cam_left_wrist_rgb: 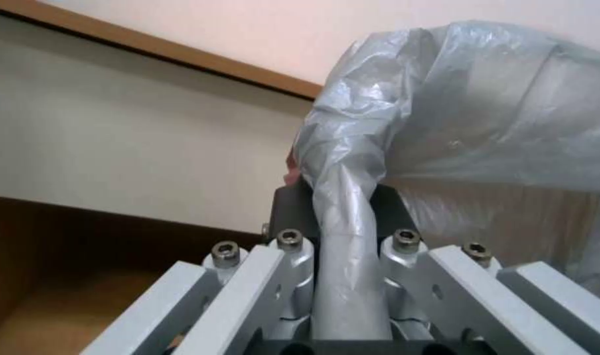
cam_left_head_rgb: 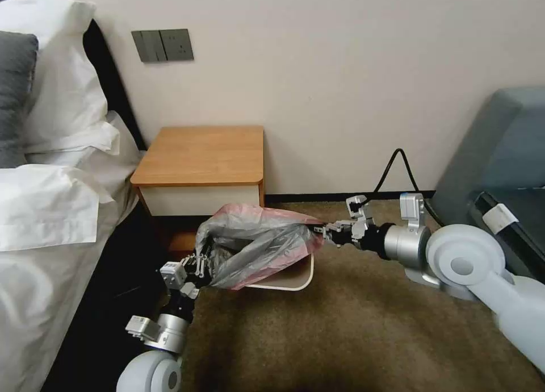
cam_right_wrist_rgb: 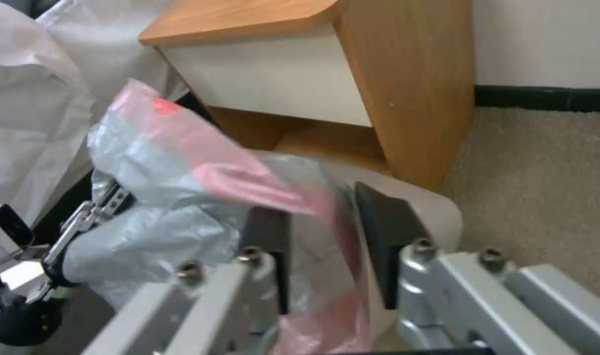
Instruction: Pick up the garbage bag from the table and place it over the trash can.
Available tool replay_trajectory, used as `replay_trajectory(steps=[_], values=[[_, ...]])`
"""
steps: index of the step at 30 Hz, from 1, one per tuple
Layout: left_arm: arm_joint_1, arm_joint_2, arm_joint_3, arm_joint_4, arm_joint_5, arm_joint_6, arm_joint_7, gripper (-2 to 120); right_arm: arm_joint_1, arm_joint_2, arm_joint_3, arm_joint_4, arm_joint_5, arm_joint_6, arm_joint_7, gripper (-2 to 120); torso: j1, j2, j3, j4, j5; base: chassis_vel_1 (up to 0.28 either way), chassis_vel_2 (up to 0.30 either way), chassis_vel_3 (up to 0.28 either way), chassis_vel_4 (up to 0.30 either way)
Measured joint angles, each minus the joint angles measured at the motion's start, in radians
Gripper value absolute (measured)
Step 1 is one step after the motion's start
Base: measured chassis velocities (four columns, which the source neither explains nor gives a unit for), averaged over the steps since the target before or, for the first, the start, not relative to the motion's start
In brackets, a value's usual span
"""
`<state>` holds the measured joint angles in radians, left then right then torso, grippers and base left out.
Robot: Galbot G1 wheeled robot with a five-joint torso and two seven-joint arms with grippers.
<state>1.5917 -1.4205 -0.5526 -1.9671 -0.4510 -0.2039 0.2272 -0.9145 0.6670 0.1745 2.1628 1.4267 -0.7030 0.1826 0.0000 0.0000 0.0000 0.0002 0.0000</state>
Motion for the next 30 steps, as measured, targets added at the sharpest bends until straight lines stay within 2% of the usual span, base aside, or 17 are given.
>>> replay_trajectory(steps=[2,4,6,9,11,13,17,20,25,30], values=[[-0.002,-0.001,-0.005,0.008,0.007,-0.006,-0.004,8,-0.015,-0.004,0.012,0.006,0.001,0.001,0.004,37,0.0,0.0,0.0,-0.0002,0.0,0.0,0.0,0.0,0.0],[-0.002,-0.001,-0.005,0.008,0.007,-0.006,-0.004,8,-0.015,-0.004,0.012,0.006,0.001,0.001,0.004,37,0.0,0.0,0.0,-0.0002,0.0,0.0,0.0,0.0,0.0],[0.0,-0.001,-0.012,0.01,0.01,-0.007,0.008,8,-0.03,0.002,0.022,0.003,0.005,0.019,0.021,52,0.0,0.0,0.0,-0.0002,0.0,0.0,0.0,0.0,0.0],[0.003,0.0,-0.014,0.01,0.011,-0.008,0.015,8,-0.028,0.011,0.024,-0.011,0.009,0.026,0.026,59,0.0,0.0,0.0,-0.0002,-0.0001,0.0,0.0,0.0,0.0],[0.004,0.002,-0.016,0.009,0.011,-0.008,0.019,8,-0.019,0.024,0.02,-0.029,0.009,0.029,0.032,70,0.0,0.0,0.0,-0.0001,0.0,0.0,0.0,0.0,0.0],[0.005,0.003,-0.016,0.008,0.011,-0.008,0.021,8,-0.017,0.027,0.017,-0.034,0.009,0.029,0.033,73,0.0,0.0,0.0,-0.0001,0.0,0.0,0.0,0.0,0.0],[0.006,0.005,-0.022,0.001,0.01,-0.01,0.033,8,0.002,0.043,0.0,-0.064,0.009,0.029,0.066,92,0.0,0.0,0.0,-0.0001,0.0,0.0,0.0,0.0,0.0],[0.008,0.005,-0.024,-0.006,0.007,-0.011,0.04,8,0.007,0.047,-0.009,-0.081,0.008,0.026,0.066,99,0.0,0.0,0.0,-0.0002,-0.0001,0.0,0.0,0.0,0.0],[0.014,0.005,-0.031,-0.016,0.005,-0.017,0.063,8,0.016,0.058,-0.017,-0.108,0.007,0.017,0.07,100,0.0,0.0,0.0,-0.0002,0.0,0.0,0.0,0.0,0.0],[0.028,0.005,-0.05,-0.029,0.005,-0.022,0.113,8,0.034,0.066,-0.024,-0.147,0.011,0.009,0.083,100,0.0,0.0,0.0,-0.0001,0.0001,0.0,0.0,0.0,0.0]])
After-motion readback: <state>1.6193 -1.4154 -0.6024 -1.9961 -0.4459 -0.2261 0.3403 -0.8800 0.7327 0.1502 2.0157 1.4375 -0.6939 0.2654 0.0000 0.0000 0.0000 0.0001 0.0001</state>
